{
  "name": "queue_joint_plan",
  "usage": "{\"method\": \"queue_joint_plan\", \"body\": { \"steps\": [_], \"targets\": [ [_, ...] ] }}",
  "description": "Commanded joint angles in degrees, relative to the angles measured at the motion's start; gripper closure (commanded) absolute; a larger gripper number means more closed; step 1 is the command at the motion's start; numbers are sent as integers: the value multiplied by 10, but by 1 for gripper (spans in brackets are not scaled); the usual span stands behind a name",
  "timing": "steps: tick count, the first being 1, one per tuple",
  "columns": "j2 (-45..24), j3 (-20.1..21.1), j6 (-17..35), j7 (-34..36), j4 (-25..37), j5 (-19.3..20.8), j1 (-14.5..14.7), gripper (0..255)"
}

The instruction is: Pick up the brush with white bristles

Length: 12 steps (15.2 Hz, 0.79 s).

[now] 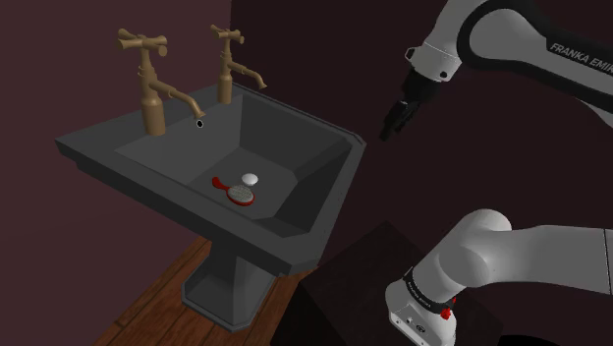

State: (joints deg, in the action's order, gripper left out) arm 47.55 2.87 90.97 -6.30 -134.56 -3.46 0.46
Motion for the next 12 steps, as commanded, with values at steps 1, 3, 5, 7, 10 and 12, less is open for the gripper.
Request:
{"method": "queue_joint_plan", "body": {
  "steps": [1,3,5,7,10,12],
  "targets": [
    [0,0,0,0,0,0,0,0],
    [-28,11,32,9,-8,-9,4,0],
    [-58,22,64,17,-14,-17,8,0],
    [-90,34,96,25,-16,-24,11,0],
    [-143,50,142,37,-14,-33,16,0],
    [-180,61,171,46,-9,-38,19,0]
  ]
}}
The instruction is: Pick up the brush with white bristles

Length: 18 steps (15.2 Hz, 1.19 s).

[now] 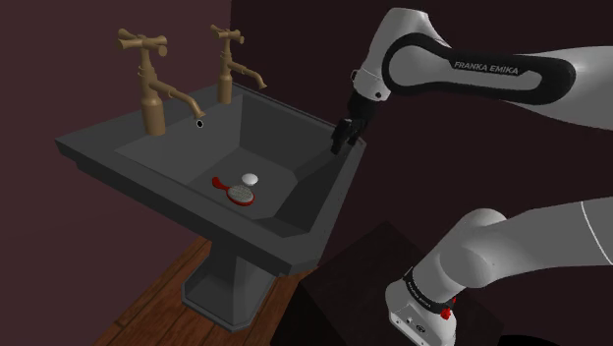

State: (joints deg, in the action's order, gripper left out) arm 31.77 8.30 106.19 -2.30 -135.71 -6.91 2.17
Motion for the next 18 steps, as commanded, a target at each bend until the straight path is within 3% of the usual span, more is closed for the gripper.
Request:
{"method": "queue_joint_plan", "body": {
  "steps": [1,9,18],
  "targets": [
    [-42,12,34,10,6,-5,3,0],
    [-208,52,133,47,61,-2,13,0],
    [-410,77,202,100,176,36,33,0]
  ]
}}
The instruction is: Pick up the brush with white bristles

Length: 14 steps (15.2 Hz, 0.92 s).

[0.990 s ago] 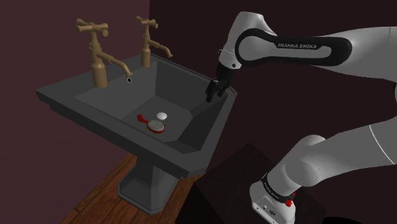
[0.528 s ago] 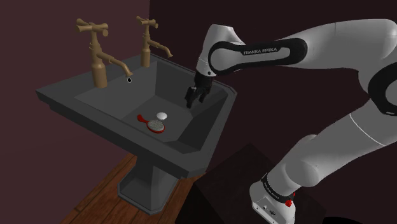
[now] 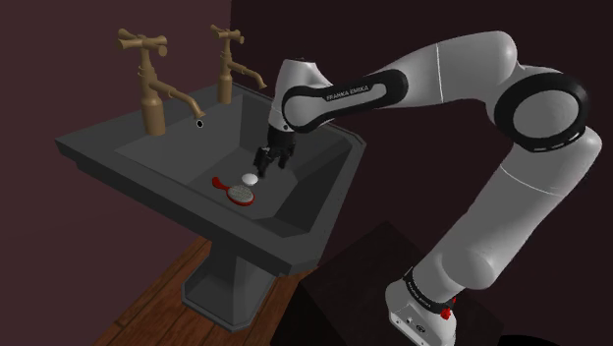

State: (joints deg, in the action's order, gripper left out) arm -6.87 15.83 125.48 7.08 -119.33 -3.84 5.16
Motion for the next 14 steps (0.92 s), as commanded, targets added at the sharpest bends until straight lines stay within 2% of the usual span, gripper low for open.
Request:
{"method": "queue_joint_plan", "body": {
  "steps": [1,9,14],
  "targets": [
    [-46,3,14,12,29,11,7,0],
    [-227,-2,23,48,185,49,48,0],
    [-250,-6,52,49,179,54,51,0]
  ]
}}
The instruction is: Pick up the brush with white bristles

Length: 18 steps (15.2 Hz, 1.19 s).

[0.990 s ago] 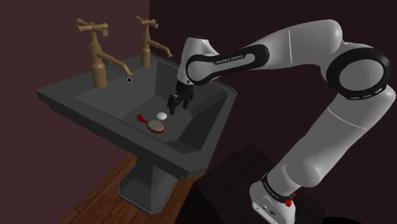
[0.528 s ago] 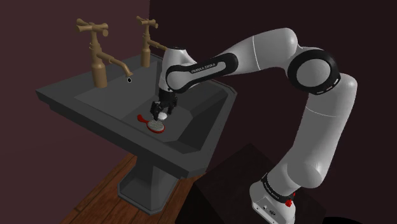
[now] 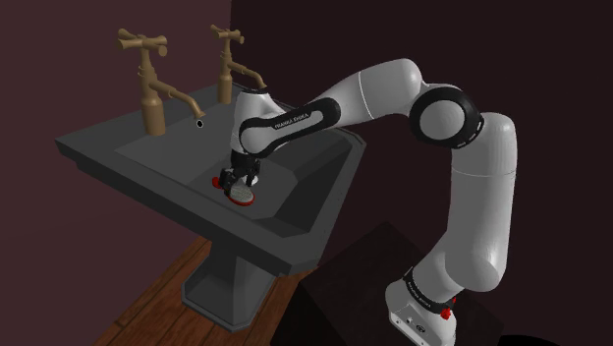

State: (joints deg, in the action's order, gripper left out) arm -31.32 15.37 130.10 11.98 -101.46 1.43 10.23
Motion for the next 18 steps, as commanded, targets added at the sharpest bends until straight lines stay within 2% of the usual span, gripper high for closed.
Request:
{"method": "queue_joint_plan", "body": {
  "steps": [1,4,5,14,18],
  "targets": [
    [-11,-2,11,0,0,2,1,0],
    [-19,-3,20,0,-1,4,2,0],
    [-19,-3,19,-1,0,4,2,255],
    [-19,-3,20,0,-1,4,2,255],
    [1,0,-2,-1,1,0,0,255]
  ]
}}
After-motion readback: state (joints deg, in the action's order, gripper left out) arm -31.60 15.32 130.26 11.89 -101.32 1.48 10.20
